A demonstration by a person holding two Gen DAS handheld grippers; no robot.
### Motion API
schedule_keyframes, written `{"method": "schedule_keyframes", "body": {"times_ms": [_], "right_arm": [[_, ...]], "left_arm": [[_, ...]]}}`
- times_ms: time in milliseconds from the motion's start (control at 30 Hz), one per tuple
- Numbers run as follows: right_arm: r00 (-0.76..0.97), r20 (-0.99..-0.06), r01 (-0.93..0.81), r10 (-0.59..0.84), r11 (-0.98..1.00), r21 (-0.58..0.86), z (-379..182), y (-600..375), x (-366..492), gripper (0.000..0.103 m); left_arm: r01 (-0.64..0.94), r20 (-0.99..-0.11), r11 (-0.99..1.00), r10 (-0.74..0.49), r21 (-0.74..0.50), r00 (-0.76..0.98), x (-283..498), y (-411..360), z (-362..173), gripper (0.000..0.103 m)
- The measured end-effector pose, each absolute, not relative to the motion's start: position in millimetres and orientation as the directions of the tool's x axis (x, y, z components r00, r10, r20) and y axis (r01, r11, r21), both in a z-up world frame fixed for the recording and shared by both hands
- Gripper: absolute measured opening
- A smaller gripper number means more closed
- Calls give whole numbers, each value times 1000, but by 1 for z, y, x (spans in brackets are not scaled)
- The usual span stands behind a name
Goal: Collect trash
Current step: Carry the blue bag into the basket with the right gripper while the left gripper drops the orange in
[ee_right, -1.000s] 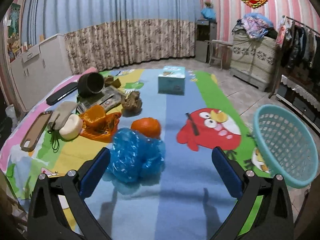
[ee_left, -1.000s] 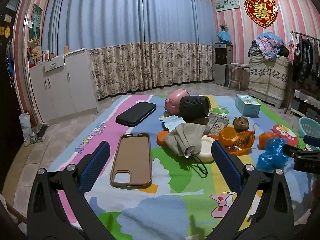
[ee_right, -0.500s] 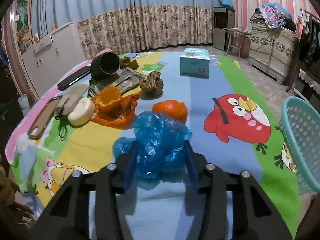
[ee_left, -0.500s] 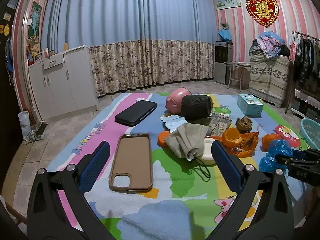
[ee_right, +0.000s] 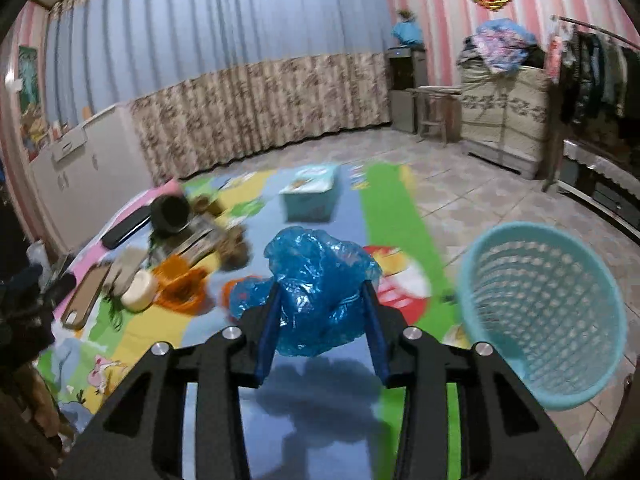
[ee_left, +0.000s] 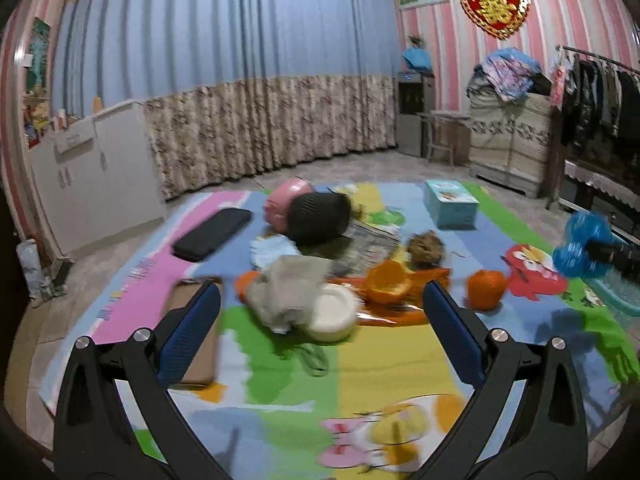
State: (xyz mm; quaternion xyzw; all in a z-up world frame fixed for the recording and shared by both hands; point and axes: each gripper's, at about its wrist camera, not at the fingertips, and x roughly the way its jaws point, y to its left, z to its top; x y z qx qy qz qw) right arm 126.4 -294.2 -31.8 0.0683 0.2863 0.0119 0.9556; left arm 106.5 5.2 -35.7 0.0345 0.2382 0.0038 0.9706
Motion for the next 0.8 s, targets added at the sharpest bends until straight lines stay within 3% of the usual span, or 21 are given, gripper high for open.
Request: {"method": "schedule_keyframes", "body": {"times_ms": [200, 333, 667, 800], "right_arm": [[862, -504, 137, -52, 982, 133, -10, -354, 131, 39], [843, -532, 194, -84, 969, 154, -26, -376, 136, 39], [856, -506, 176, -105, 980, 94, -15, -384, 131, 39], [849, -518, 185, -104, 977, 108, -19, -391, 131, 39]], "left_arm": [[89, -508, 994, -45, 62, 860, 115, -43, -48, 98], [139, -542, 985, -60, 106, 838, 124, -80, -64, 98], [171, -646, 985, -117, 22, 754, 171, -119, -77, 98], [191, -684, 982, -143, -5, 715, 188, -131, -82, 87]]}}
